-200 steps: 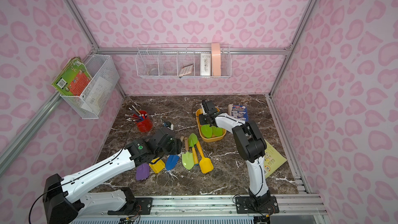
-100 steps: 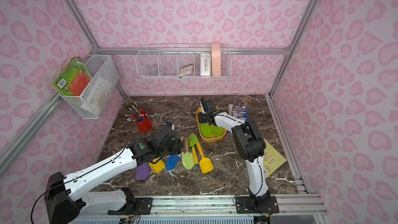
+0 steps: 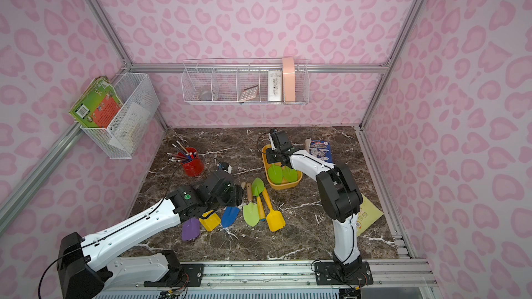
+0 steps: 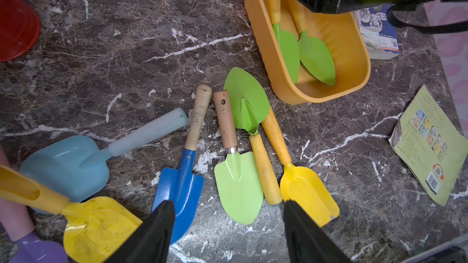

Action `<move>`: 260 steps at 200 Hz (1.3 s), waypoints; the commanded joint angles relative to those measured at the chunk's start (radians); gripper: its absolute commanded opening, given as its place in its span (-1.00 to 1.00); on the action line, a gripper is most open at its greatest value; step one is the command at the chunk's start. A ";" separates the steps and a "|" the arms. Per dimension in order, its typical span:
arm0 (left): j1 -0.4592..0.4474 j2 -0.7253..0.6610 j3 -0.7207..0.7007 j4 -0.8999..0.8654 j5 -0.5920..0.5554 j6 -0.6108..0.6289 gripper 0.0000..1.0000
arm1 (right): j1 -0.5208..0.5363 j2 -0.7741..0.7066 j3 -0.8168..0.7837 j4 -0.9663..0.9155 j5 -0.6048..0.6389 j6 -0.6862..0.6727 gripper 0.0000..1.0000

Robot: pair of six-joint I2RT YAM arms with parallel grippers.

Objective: Put the shovel into the storage box
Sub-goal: Place the shovel in the storage box, then pick up the shovel from the center of the board.

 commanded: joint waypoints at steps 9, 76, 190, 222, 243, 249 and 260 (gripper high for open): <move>-0.001 0.003 -0.001 -0.022 0.010 -0.011 0.46 | 0.003 0.001 -0.004 0.008 0.011 -0.001 -0.26; -0.001 -0.032 -0.013 -0.042 0.009 -0.034 0.45 | -0.003 0.117 0.064 -0.008 0.039 0.007 -0.24; 0.000 -0.004 -0.013 -0.019 0.022 -0.032 0.45 | 0.012 0.011 -0.088 0.053 0.034 0.020 -0.32; 0.000 -0.005 -0.005 -0.019 0.021 -0.034 0.50 | 0.014 -0.057 -0.088 0.038 0.039 0.012 -0.25; 0.000 -0.006 -0.004 -0.017 0.015 -0.035 0.58 | 0.021 -0.123 -0.147 0.038 0.048 0.002 -0.19; 0.000 -0.007 -0.005 -0.016 0.014 -0.035 0.60 | 0.024 -0.141 -0.157 0.038 0.048 0.001 -0.19; 0.000 -0.007 -0.005 -0.014 0.014 -0.035 0.66 | 0.030 -0.175 -0.180 0.038 0.048 -0.002 -0.17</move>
